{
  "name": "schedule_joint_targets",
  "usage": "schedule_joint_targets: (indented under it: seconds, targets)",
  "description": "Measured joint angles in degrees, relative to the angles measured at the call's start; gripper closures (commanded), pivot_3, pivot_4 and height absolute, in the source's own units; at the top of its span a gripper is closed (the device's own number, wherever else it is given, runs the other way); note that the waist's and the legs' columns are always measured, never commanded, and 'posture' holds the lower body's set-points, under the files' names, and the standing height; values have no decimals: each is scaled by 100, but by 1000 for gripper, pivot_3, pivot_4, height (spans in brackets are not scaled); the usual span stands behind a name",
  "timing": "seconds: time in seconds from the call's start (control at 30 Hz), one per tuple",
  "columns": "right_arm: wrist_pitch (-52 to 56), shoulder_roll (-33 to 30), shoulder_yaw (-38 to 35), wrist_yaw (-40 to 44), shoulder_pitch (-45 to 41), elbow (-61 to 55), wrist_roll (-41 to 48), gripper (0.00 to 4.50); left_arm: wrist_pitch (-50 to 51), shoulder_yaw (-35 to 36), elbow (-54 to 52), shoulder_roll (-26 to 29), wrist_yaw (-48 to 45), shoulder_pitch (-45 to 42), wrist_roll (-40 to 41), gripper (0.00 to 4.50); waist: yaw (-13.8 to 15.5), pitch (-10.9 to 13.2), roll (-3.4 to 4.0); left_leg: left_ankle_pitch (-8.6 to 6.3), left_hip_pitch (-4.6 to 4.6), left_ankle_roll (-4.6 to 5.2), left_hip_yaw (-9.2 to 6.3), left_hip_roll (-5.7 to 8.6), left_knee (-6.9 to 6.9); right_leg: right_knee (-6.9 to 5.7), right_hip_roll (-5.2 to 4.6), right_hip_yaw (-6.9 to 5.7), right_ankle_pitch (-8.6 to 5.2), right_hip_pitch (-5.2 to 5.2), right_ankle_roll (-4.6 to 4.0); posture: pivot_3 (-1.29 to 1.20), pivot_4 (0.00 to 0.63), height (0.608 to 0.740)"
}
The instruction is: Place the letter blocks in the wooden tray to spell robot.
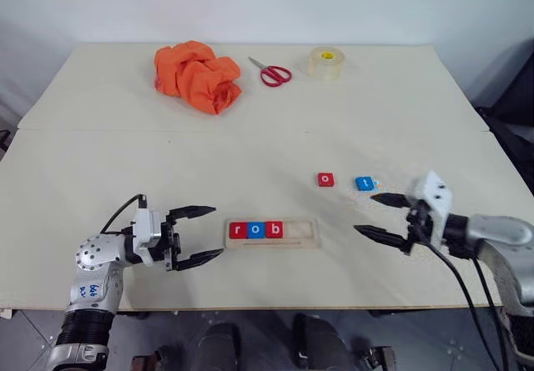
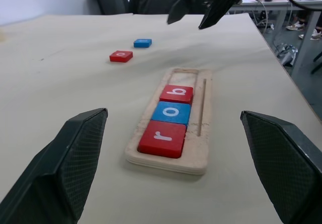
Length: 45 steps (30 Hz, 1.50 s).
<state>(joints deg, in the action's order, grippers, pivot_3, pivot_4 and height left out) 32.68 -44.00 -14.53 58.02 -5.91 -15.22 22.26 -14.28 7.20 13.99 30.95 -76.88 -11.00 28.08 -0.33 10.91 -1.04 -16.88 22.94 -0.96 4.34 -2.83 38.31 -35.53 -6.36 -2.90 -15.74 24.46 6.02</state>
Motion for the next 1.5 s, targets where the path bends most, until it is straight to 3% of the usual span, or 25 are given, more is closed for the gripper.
schedule_joint_targets:
  seconds: [0.17,0.8,1.1,1.27,1.5]
  targets:
    - [-92,1,-334,-270,309,-3,47,44,48,129,128,214,-181,-33,0,0,22,0,1,15,-7,-8,-6,0,-4,-6,0,-2,1,-4,-2,0,150,740]
    - [-342,197,-144,-770,191,-16,70,44,136,131,244,258,-400,-209,0,0,16,0,0,16,-5,-7,-7,0,-6,-6,0,-2,2,-3,-3,0,150,740]
    - [259,1582,679,-2516,-705,-475,-65,44,178,133,216,259,-389,-235,-1,0,17,0,0,20,0,-11,-10,1,-7,-11,-2,-3,2,2,-4,0,150,740]
    - [174,2497,1295,-3530,-1447,427,-722,44,251,126,105,244,-350,-212,-1,0,-2,-3,-5,21,2,-9,-9,0,-8,-13,-1,-3,3,6,-7,0,150,740]
    - [-35,2988,1448,-4175,-1878,1375,-1205,44,320,128,-28,245,-281,-150,-1,0,-7,-3,-5,20,11,-6,-9,0,-12,-12,-1,-4,3,9,-6,0,150,740]
